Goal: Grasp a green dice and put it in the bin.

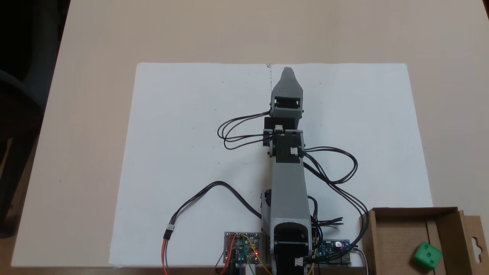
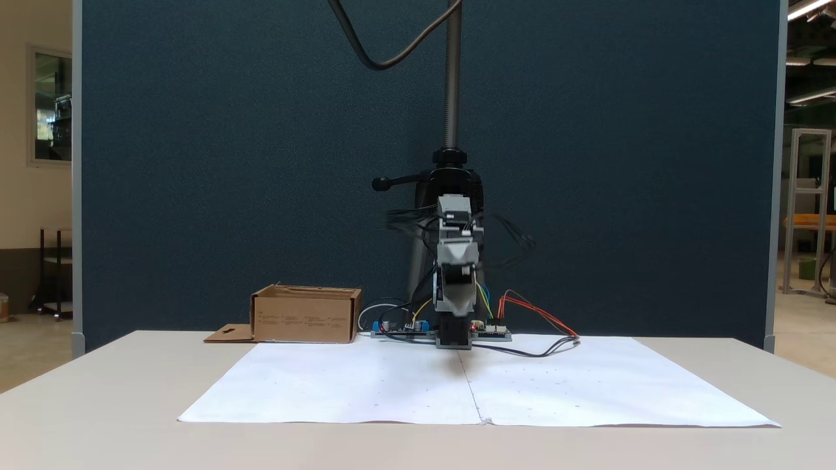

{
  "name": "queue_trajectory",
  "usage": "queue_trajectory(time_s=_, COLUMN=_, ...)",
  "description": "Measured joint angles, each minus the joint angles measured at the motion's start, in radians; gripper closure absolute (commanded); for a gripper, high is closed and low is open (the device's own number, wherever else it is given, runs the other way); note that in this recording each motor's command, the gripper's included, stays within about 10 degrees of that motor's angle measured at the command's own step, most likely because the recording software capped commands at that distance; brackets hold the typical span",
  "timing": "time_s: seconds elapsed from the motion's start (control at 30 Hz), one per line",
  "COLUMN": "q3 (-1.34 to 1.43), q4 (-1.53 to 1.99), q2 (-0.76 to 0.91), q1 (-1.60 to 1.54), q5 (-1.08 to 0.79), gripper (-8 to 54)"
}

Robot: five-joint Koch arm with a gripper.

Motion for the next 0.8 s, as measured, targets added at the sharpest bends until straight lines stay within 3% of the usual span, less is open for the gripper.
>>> queue_trajectory(time_s=0.8, q3=0.428, q4=-0.598, q2=0.014, q1=0.003, q5=-0.063, gripper=1.6)
